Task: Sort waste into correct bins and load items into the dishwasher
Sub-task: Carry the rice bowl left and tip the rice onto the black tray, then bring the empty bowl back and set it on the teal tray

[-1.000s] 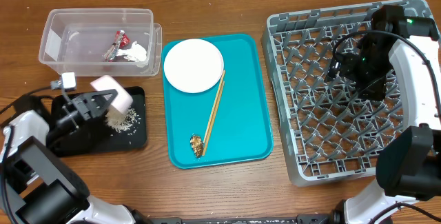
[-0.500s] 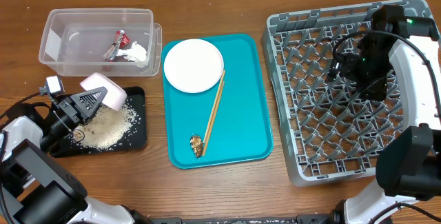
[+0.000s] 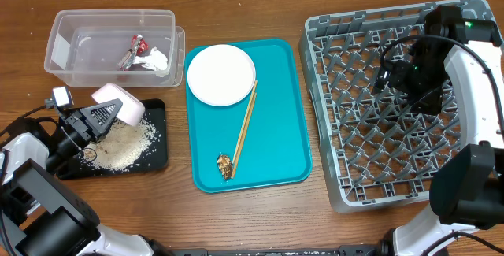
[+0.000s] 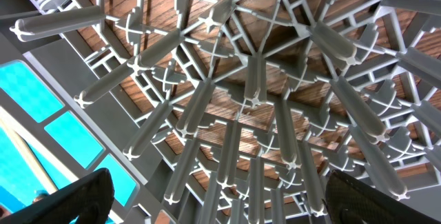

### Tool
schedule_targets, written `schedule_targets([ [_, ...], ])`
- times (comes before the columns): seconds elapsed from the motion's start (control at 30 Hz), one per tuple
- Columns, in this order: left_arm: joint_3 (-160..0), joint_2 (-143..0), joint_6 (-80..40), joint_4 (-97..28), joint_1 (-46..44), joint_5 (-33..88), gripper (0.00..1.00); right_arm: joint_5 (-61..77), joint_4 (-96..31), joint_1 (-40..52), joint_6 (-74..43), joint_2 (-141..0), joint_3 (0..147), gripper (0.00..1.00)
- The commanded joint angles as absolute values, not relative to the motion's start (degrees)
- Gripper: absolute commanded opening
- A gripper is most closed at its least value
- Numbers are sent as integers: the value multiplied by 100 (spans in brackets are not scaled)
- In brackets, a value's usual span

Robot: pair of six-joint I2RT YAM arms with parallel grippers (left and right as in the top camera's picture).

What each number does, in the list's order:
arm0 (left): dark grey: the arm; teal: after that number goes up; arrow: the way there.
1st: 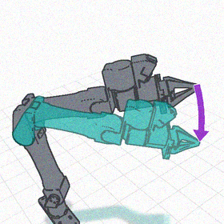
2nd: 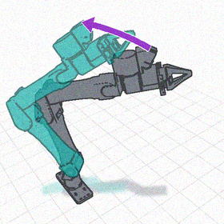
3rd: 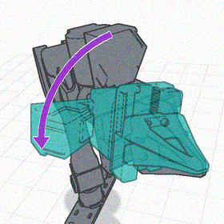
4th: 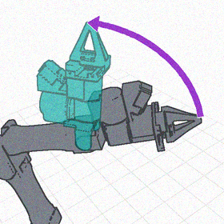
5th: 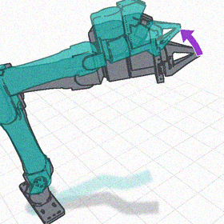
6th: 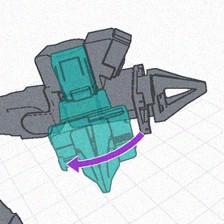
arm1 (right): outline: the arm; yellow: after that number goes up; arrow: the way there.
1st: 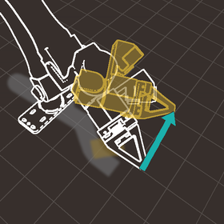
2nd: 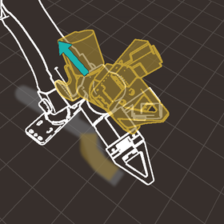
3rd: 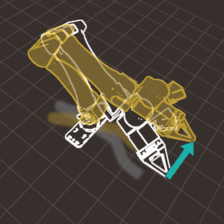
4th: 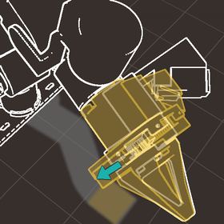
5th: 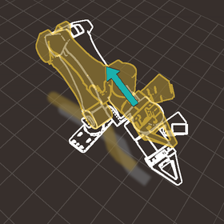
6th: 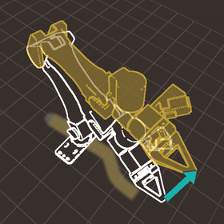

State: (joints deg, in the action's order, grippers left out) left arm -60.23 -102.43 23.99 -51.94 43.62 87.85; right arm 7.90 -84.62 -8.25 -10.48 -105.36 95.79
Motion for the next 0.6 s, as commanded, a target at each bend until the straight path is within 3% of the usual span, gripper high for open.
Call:
schedule_targets([
  [0.0,-5977,-10097,2069,-5225,4257,8560,4,735,-8431,-843,-1026,-10324,9649,100],
  [0.13,-5979,-10077,1903,-5275,3669,7975,4,738,-8392,-843,-1026,-10324,9649,100],
  [0.33,-6287,-10060,1538,-5175,2003,7096,4,738,-8361,-843,-1026,-10324,9649,100],
  [0.57,-7026,-10060,187,-4397,-285,4593,4,735,-8335,-843,-1026,-10324,9649,100],
])
